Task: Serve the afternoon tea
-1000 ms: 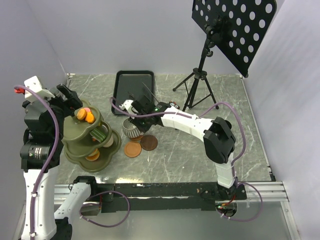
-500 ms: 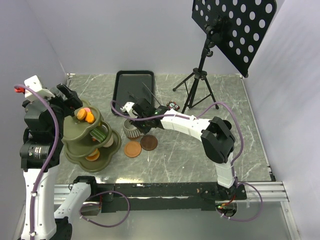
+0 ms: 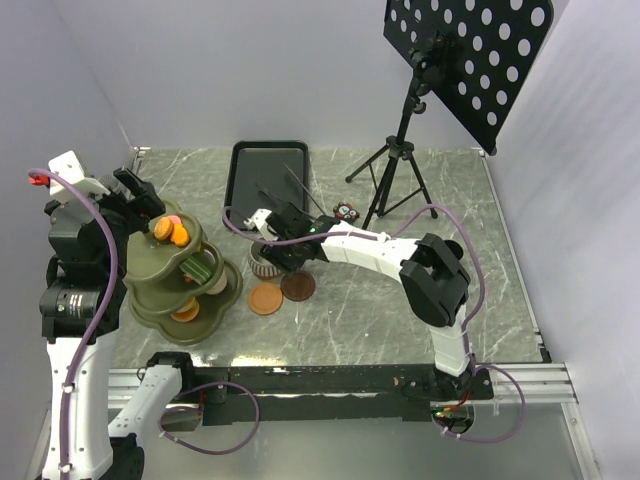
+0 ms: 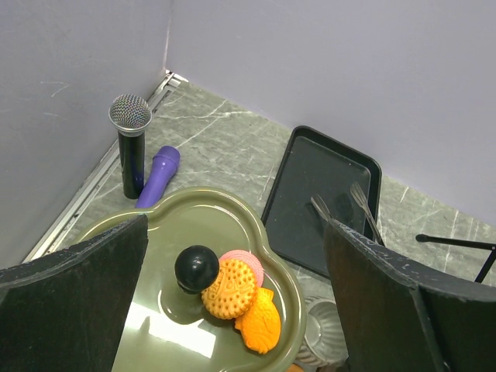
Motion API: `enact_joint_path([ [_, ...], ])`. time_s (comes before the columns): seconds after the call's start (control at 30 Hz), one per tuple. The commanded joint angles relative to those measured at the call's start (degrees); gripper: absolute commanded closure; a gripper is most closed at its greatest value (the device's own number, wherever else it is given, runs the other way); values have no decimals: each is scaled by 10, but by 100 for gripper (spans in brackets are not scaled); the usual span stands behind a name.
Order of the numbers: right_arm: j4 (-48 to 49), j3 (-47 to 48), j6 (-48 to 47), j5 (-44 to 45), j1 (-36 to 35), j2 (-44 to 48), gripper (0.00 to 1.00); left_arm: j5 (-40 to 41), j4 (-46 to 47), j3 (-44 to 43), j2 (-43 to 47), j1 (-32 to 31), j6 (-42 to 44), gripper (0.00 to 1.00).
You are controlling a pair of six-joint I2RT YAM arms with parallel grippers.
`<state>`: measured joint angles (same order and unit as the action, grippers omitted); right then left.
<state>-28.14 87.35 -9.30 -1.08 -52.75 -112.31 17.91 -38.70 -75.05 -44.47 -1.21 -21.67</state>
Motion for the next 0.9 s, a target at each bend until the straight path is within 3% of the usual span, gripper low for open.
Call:
enact_joint_path([
  [0.0, 3, -14, 16, 37, -5, 57, 29, 5, 6, -17, 5, 0, 11, 0],
  [0.13, 5, -66, 58, 98, 2, 161, 14, 13, 4, -17, 8, 1, 12, 0],
  [0.37, -91, -151, 202, 218, 96, 305, 11, 5, 9, -5, 10, 0, 1, 0],
  [0.6, -157, -210, 233, 264, 250, 366, 16, -2, 13, -5, 6, 1, 7, 0],
  [0.87, -162, -251, 242, 314, 360, 365, 33, 8, 10, -11, 9, 0, 7, 0],
])
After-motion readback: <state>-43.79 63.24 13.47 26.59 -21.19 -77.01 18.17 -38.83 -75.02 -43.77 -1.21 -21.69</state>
